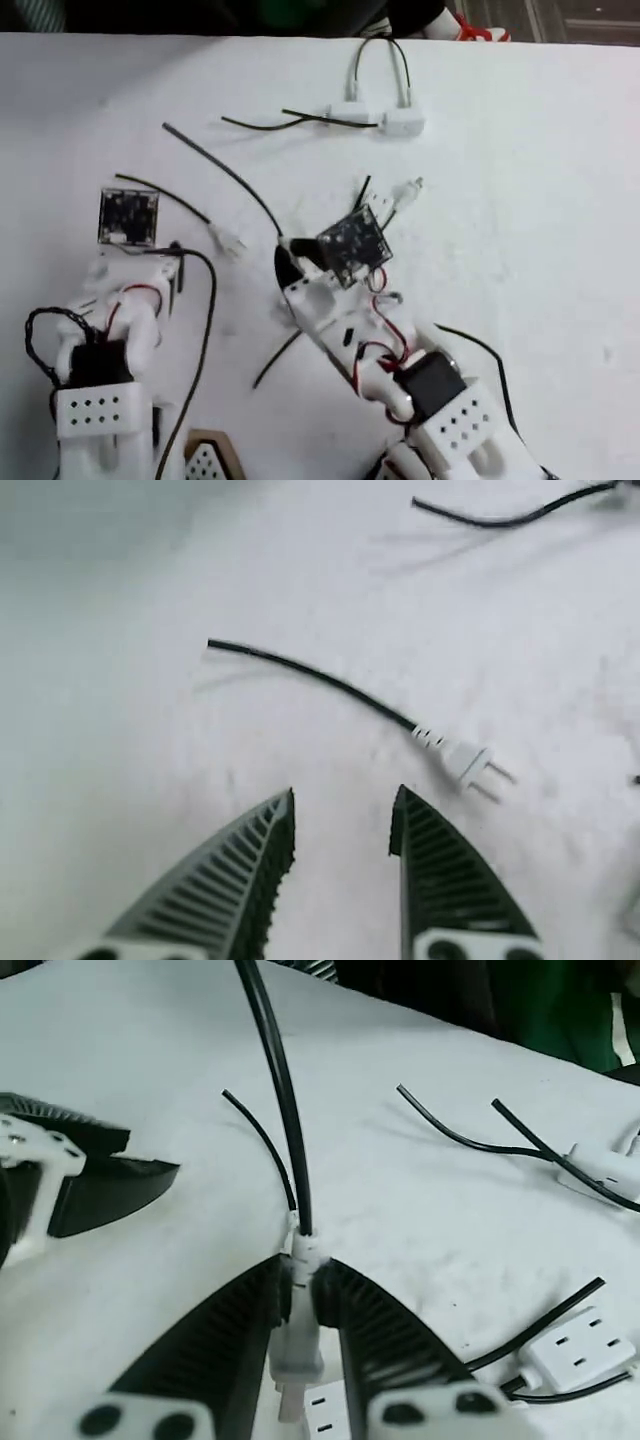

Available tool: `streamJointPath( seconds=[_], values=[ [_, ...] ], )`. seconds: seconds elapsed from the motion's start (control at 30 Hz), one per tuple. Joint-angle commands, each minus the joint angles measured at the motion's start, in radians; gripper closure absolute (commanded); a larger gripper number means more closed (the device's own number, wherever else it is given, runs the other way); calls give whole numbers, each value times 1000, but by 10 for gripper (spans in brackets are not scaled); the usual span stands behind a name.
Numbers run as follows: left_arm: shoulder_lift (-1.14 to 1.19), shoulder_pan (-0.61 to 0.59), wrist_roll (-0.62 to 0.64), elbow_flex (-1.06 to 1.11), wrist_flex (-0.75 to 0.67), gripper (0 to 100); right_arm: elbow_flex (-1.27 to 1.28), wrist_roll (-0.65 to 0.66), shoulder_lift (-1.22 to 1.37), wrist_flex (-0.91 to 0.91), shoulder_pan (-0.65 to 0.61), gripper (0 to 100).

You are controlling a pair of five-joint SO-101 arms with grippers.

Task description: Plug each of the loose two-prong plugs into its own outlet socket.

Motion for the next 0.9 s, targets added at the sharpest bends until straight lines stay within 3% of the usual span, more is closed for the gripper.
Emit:
streamJointPath(
  seconds=[0.0,0.53,0.87],
  values=[
    [-15,119,66,-112,-20,827,-8,3,-36,42,-31,982],
    [-15,401,71,-157,-15,827,-8,2,-38,51,-147,982],
    [-15,493,71,-149,-9,827,28,2,-36,44,-147,982]
  ],
)
